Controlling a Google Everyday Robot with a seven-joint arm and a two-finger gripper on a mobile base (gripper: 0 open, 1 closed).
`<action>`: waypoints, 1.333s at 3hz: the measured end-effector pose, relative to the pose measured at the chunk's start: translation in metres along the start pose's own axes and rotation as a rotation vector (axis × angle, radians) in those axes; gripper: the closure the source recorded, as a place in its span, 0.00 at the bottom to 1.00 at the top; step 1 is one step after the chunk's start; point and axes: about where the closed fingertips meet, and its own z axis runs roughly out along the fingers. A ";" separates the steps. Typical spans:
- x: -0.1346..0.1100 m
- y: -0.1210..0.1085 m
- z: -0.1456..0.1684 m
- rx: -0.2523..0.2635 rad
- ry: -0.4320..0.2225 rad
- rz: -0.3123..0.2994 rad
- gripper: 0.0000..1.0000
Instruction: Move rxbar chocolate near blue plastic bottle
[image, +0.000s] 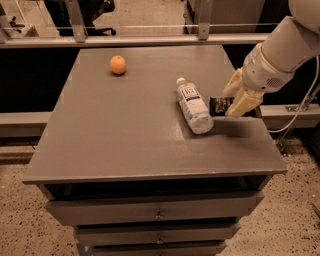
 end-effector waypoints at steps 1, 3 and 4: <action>0.001 0.004 0.007 -0.019 -0.001 -0.009 0.30; -0.005 0.014 0.018 -0.049 -0.017 -0.020 0.00; 0.002 0.009 0.003 -0.024 -0.074 0.041 0.00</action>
Offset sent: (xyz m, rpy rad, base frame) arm -0.0106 0.0091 -0.0231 0.0082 0.0497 0.0416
